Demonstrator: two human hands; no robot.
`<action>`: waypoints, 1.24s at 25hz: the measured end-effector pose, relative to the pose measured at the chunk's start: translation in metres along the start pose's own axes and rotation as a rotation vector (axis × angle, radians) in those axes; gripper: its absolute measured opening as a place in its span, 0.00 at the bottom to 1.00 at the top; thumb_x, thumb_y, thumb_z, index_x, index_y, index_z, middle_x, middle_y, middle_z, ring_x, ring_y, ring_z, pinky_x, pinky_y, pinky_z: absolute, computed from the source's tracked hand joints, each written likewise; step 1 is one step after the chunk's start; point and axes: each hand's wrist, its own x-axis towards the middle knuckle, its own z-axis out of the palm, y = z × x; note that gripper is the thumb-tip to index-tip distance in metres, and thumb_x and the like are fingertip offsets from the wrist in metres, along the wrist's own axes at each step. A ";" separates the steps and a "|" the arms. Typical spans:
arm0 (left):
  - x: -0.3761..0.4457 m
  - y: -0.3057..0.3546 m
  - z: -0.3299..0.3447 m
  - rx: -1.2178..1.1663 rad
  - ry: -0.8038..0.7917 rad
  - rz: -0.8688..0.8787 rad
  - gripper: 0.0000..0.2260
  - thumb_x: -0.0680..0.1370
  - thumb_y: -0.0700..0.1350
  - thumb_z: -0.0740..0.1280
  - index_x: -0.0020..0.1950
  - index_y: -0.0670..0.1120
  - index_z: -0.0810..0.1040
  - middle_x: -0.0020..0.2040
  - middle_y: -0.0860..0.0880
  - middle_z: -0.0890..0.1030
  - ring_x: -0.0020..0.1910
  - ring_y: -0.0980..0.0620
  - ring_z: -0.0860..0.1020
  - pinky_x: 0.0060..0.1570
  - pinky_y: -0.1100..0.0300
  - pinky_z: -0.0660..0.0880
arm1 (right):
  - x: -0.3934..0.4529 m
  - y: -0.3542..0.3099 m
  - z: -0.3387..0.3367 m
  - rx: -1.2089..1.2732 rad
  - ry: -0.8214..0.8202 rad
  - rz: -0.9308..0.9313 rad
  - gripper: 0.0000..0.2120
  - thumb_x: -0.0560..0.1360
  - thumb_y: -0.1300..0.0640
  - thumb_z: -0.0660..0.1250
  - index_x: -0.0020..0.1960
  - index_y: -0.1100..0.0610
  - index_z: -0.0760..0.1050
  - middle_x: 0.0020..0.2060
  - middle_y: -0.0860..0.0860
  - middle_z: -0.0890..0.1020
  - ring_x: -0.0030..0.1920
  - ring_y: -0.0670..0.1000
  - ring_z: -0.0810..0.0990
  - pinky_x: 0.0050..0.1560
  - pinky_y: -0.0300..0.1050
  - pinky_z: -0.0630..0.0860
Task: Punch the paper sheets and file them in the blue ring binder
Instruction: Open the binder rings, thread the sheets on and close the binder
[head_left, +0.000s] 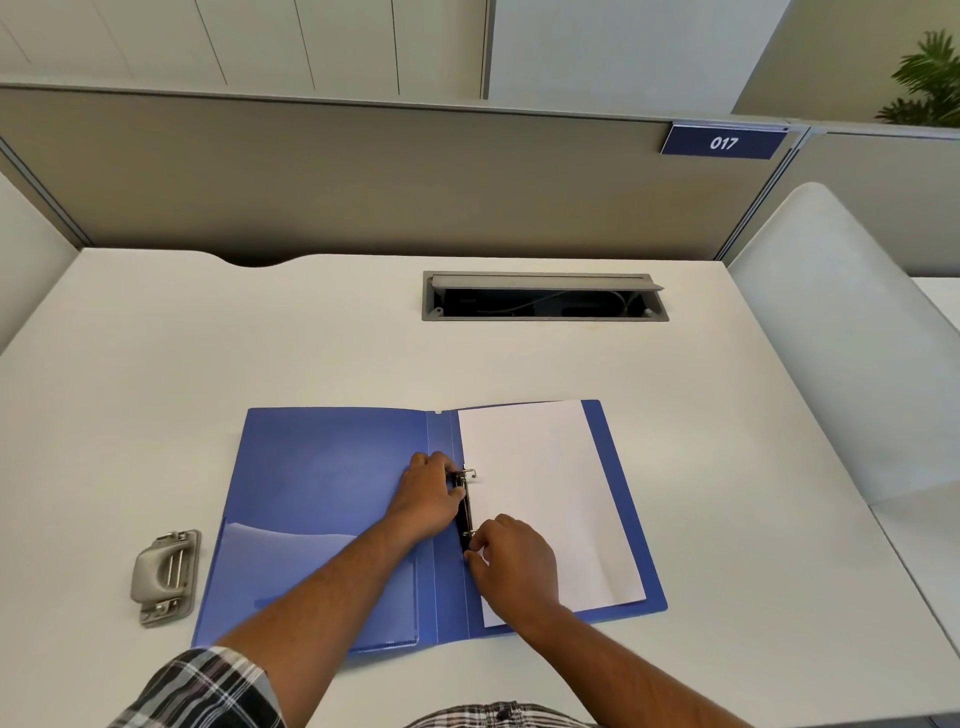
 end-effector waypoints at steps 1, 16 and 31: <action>0.002 0.001 -0.002 -0.036 0.007 -0.014 0.11 0.77 0.44 0.69 0.58 0.49 0.73 0.58 0.46 0.74 0.56 0.48 0.76 0.59 0.53 0.76 | 0.002 0.000 0.000 -0.002 -0.002 -0.004 0.09 0.79 0.46 0.68 0.54 0.48 0.82 0.51 0.45 0.83 0.50 0.48 0.80 0.48 0.37 0.72; 0.001 0.006 -0.007 -0.205 0.097 -0.008 0.06 0.79 0.40 0.65 0.52 0.50 0.79 0.46 0.51 0.83 0.46 0.52 0.82 0.50 0.52 0.82 | -0.003 0.002 -0.010 0.132 -0.002 0.140 0.16 0.78 0.39 0.66 0.61 0.45 0.71 0.47 0.40 0.77 0.42 0.44 0.76 0.40 0.29 0.68; 0.002 -0.005 0.003 0.034 -0.026 0.146 0.21 0.80 0.41 0.67 0.72 0.49 0.72 0.67 0.51 0.72 0.68 0.48 0.68 0.68 0.57 0.67 | 0.005 0.012 -0.006 0.040 -0.098 0.024 0.28 0.80 0.41 0.65 0.77 0.46 0.64 0.64 0.47 0.74 0.61 0.48 0.76 0.60 0.40 0.76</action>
